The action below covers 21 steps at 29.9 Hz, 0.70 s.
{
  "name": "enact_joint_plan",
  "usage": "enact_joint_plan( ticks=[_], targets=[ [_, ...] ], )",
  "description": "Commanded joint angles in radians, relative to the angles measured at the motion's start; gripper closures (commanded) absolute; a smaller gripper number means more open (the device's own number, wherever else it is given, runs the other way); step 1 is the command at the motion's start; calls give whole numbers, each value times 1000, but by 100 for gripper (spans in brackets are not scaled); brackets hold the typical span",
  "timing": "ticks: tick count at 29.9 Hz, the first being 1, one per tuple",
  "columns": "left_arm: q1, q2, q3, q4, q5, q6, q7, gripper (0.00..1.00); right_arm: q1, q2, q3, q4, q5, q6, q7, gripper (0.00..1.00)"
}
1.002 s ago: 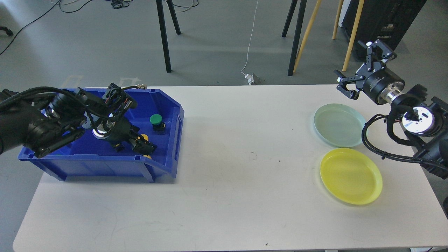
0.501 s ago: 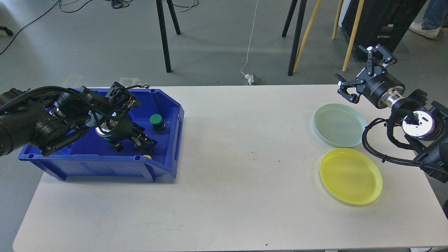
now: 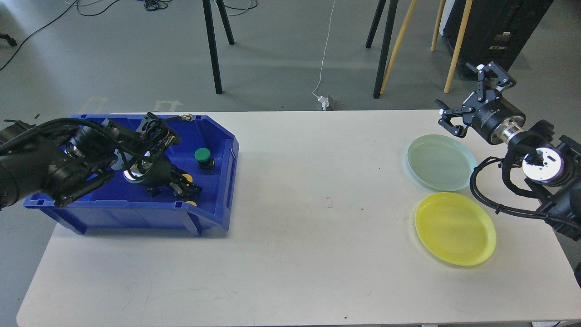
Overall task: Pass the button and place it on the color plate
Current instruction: 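Close the left gripper on the yellow-capped button, then lift the button out of the bin with the left gripper toward the table center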
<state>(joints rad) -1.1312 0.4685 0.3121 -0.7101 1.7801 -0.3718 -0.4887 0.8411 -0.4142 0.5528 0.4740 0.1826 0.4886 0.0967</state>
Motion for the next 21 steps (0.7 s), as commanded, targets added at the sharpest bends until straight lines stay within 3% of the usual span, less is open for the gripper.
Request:
enact_joint_plan(
  ticks=[1,9,12,17,21],
  targets=[
    [-2,1,-1,0,5,36,0,98,-2,0,1,0,0,0,0,1],
    [-41,79,-21,-23,-7,36,0,99,-23,0,29,0,0,0,0,1],
    [-83,165,-50,-109,-16,22,0,99,-28,0,35,-2,0,0,0,1],
    [-122,363,-276,-336,-155,-117,0,98,-28,-5,39,-2,0,0,0,1],
    [-93,371,-511,-414,-478,-117,0,98,-22,-8,53,0,0,0,0,1]
  ],
)
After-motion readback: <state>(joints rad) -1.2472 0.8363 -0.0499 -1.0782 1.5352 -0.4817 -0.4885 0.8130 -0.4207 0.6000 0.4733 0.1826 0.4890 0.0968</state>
